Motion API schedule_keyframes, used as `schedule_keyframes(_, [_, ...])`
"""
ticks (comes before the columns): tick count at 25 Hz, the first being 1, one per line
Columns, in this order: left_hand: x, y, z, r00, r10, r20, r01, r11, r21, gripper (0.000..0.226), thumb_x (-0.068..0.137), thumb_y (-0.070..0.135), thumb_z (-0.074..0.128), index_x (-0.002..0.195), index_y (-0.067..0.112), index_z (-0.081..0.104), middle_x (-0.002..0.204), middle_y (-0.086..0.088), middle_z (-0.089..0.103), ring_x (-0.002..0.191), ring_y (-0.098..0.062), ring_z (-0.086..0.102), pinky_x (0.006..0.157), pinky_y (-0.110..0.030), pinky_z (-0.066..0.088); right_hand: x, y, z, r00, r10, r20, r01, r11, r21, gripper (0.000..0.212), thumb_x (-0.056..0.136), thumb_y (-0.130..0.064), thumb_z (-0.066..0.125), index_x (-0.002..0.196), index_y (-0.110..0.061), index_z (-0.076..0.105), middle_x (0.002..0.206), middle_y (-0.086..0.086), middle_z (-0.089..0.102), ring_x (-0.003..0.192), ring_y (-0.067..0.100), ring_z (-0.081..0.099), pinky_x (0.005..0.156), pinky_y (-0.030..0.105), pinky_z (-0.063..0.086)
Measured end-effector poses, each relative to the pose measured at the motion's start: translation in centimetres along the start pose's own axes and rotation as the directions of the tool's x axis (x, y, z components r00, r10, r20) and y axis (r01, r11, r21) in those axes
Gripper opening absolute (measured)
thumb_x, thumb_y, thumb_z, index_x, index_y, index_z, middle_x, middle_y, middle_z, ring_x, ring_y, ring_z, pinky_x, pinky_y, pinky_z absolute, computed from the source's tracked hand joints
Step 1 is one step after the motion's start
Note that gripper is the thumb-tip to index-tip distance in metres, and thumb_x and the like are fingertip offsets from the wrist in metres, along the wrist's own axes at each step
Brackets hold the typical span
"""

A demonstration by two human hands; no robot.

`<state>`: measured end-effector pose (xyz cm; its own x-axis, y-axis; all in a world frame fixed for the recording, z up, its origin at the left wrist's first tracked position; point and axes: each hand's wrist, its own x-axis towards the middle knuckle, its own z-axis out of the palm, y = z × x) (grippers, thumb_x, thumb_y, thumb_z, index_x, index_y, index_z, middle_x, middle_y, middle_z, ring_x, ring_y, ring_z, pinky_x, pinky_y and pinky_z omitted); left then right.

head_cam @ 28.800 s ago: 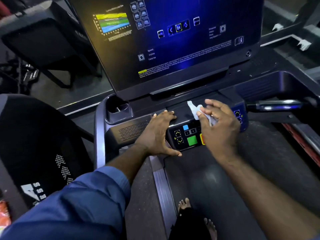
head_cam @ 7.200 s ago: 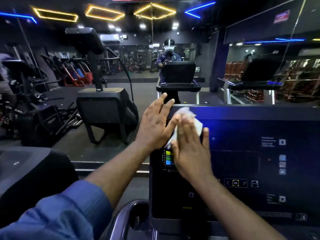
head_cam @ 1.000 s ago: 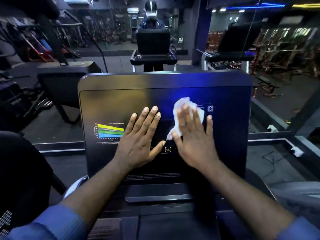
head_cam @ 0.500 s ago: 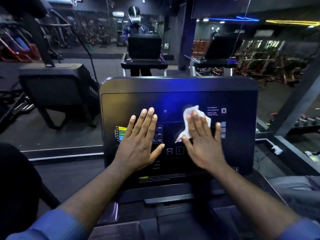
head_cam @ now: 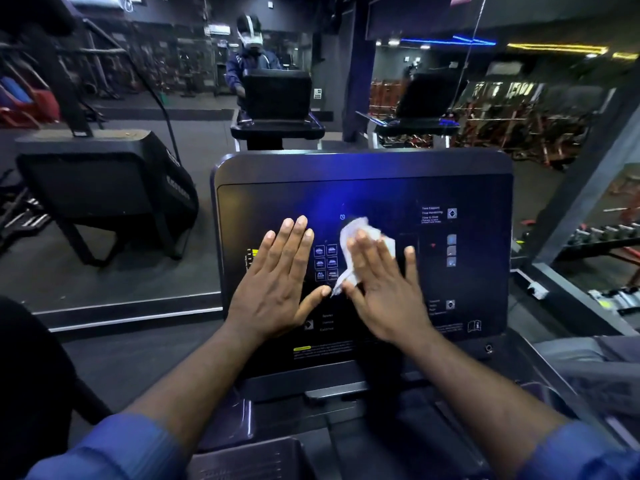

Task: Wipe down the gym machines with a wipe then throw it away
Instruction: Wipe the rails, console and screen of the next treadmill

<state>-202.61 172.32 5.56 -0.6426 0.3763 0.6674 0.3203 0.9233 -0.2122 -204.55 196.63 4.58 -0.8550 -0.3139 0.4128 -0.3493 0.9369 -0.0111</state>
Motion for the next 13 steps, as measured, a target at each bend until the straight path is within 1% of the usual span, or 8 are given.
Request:
schedule_keyframes(2, [-0.1,0.4,0.2,0.999,0.054,0.008,-0.054,0.998,0.039,0.092,0.105,0.067,0.039,0.165,0.0,0.018,0.175,-0.018,0.009,0.163,-0.032,0.008,0.129,-0.058,0.019,2.9,1.1,-0.9,0.96,0.276,-0.045,-0.267,0.954,0.137,0.075,0.108,-0.058,0.023,0.162,-0.033,-0.022,0.167,-0.013,-0.032,0.158,0.015,-0.021,0.125,0.061,-0.012])
schedule_keyframes(4, [-0.4,0.4,0.5,0.994,0.108,0.011,-0.108,0.993,0.055,0.091,0.105,0.068,0.037,0.165,0.0,0.021,0.175,-0.017,0.011,0.162,-0.031,0.011,0.127,-0.059,0.023,5.1,-1.1,-1.6,0.927,0.364,-0.088,-0.342,0.919,0.195,0.078,0.106,-0.057,0.024,0.165,-0.023,-0.016,0.172,-0.003,-0.025,0.159,0.021,-0.02,0.125,0.063,-0.009])
schedule_keyframes(5, [-0.6,0.3,0.7,0.993,0.121,0.004,-0.121,0.991,0.059,0.091,0.105,0.068,0.037,0.164,0.0,0.023,0.174,-0.017,0.013,0.162,-0.031,0.014,0.127,-0.059,0.024,4.7,-2.8,-1.2,0.956,0.278,-0.091,-0.26,0.951,0.166,0.08,0.105,-0.056,0.026,0.165,-0.021,-0.013,0.173,-0.001,-0.021,0.159,0.023,-0.018,0.125,0.063,-0.008])
schedule_keyframes(7, [-0.7,0.2,0.9,0.992,0.122,-0.014,-0.121,0.991,0.064,0.091,0.105,0.068,0.039,0.163,0.0,0.025,0.174,-0.017,0.017,0.161,-0.032,0.017,0.126,-0.059,0.025,1.0,-4.6,0.8,0.999,-0.009,-0.034,0.011,0.997,0.077,0.078,0.105,-0.057,0.029,0.166,-0.027,-0.01,0.173,-0.007,-0.019,0.161,0.019,-0.012,0.127,0.063,-0.003])
schedule_keyframes(8, [-0.8,0.3,0.9,0.993,0.12,-0.012,-0.118,0.99,0.071,0.092,0.105,0.068,0.039,0.163,0.0,0.025,0.174,-0.017,0.017,0.161,-0.032,0.017,0.127,-0.059,0.024,-1.4,-3.9,1.7,0.998,-0.06,-0.016,0.061,0.997,0.052,0.077,0.105,-0.059,0.029,0.166,-0.032,-0.01,0.173,-0.012,-0.018,0.161,0.016,-0.008,0.127,0.063,0.001])
schedule_keyframes(9, [-0.9,0.3,1.0,0.994,0.111,-0.004,-0.111,0.991,0.08,0.092,0.105,0.069,0.039,0.164,0.0,0.025,0.174,-0.017,0.016,0.162,-0.032,0.016,0.127,-0.059,0.023,-3.2,-2.1,2.2,1.0,-0.031,-0.003,0.031,0.999,0.032,0.076,0.105,-0.062,0.027,0.164,-0.036,-0.013,0.171,-0.016,-0.02,0.161,0.015,-0.005,0.127,0.063,0.002])
schedule_keyframes(11, [-1.0,0.4,1.2,0.994,0.105,0.013,-0.106,0.988,0.113,0.092,0.105,0.069,0.039,0.165,0.002,0.024,0.174,-0.016,0.015,0.162,-0.032,0.014,0.128,-0.059,0.022,-3.5,1.4,2.9,0.982,0.191,-0.012,-0.19,0.98,0.051,0.078,0.104,-0.065,0.023,0.159,-0.039,-0.025,0.167,-0.017,-0.03,0.16,0.016,-0.011,0.126,0.064,-0.004])
schedule_keyframes(13, [-1.1,0.6,1.3,0.993,0.113,0.021,-0.114,0.984,0.134,0.09,0.105,0.068,0.039,0.165,0.003,0.022,0.174,-0.017,0.014,0.162,-0.032,0.013,0.128,-0.059,0.021,-0.9,2.4,2.4,0.893,0.448,-0.034,-0.431,0.876,0.218,0.078,0.105,-0.062,0.022,0.16,-0.033,-0.026,0.169,-0.01,-0.03,0.159,0.02,-0.018,0.124,0.067,-0.006])
